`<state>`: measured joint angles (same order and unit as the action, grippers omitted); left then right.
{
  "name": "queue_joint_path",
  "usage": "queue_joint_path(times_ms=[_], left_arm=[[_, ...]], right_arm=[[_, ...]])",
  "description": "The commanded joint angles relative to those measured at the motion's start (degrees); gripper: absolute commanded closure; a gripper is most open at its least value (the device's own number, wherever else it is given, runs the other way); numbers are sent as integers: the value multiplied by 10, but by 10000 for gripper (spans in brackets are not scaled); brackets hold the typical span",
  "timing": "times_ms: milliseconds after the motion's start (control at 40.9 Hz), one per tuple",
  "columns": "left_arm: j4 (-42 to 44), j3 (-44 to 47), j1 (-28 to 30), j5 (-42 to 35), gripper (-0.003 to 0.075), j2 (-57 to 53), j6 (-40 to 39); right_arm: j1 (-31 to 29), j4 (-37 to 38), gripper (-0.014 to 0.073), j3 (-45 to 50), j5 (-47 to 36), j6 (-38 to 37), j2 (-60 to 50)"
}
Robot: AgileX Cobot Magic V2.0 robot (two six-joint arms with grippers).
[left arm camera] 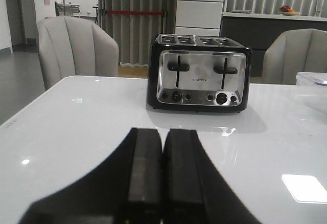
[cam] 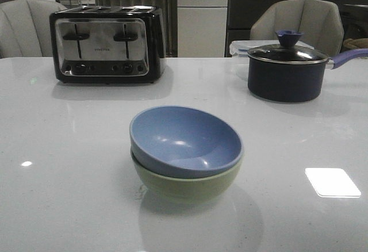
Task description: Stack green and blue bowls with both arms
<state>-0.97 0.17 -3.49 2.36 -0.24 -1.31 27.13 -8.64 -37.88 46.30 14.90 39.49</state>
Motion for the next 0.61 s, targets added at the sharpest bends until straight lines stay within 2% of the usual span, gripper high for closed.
queue_joint_path(times_ms=[0,269,366,586], left_arm=[[0,3,-4,-53,627,-12,-4],[0,3,-4,-53,627,-11,-4],[0,3,-4,-52,627,-11,-4],[0,3,-4,-52,627,-11,-4]], right_arm=[[0,-2,565,-16,-31,0,-1],[-16,-3,565,-1,-37,0,-29],[-71,-1,565,34,-67,0,-76],[-208,-1,565,173,-235,0,-224]])
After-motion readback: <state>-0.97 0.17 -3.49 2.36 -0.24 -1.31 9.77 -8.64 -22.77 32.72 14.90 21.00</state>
